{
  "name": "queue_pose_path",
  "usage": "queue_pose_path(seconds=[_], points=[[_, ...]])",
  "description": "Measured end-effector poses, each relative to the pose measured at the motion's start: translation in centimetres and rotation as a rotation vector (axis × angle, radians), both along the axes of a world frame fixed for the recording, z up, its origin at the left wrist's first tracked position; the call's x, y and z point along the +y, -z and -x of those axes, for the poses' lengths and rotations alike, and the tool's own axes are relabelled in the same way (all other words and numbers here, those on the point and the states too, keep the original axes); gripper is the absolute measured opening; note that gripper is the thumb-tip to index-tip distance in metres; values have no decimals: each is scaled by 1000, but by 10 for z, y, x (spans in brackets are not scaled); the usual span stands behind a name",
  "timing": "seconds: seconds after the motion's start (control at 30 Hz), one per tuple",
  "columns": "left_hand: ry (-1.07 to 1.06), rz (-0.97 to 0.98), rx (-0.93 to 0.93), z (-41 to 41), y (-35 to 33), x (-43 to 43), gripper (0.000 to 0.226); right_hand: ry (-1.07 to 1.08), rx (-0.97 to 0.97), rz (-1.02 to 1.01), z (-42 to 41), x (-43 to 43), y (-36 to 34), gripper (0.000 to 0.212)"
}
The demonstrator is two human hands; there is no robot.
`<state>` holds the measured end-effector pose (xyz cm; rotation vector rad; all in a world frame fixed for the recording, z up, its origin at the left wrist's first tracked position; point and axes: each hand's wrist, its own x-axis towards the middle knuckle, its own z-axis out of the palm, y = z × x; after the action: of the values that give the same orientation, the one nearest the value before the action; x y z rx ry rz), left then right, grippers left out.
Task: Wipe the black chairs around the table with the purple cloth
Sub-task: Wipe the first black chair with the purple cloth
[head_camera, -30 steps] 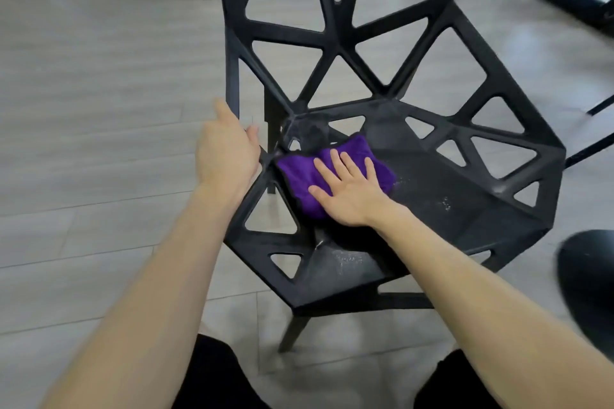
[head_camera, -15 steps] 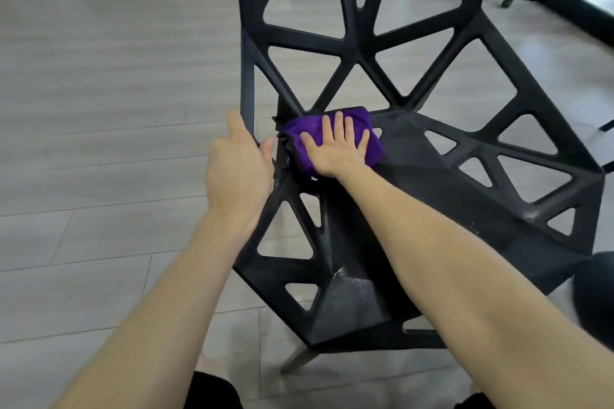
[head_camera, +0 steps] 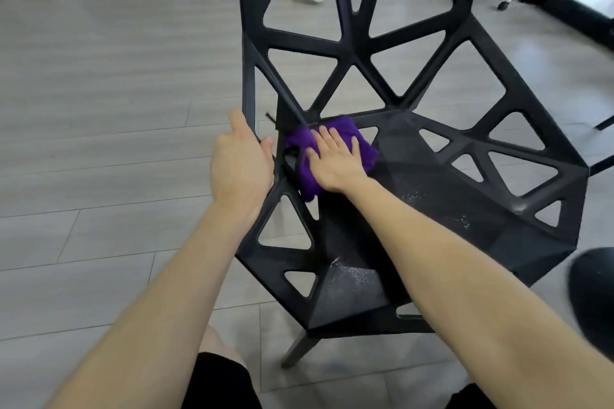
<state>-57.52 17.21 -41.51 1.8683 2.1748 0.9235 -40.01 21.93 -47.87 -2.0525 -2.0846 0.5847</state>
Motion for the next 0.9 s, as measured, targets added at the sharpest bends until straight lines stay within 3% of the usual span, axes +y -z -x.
queue_pose_path(seconds=[0.27,0.47,0.67,0.9], points=[[0,-3,18,-1,1,0,40,-52,-99,-33,-32,30,8,65],[9,-20,36,1,2,2,36,-78,24,-75,-4,31,11,65],[19,-11,-46,0,1,2,37,-129,2,-133,-30,-15,22,63],[25,-9,-11,2,6,5,36,-131,49,-141,-15,34,12,62]])
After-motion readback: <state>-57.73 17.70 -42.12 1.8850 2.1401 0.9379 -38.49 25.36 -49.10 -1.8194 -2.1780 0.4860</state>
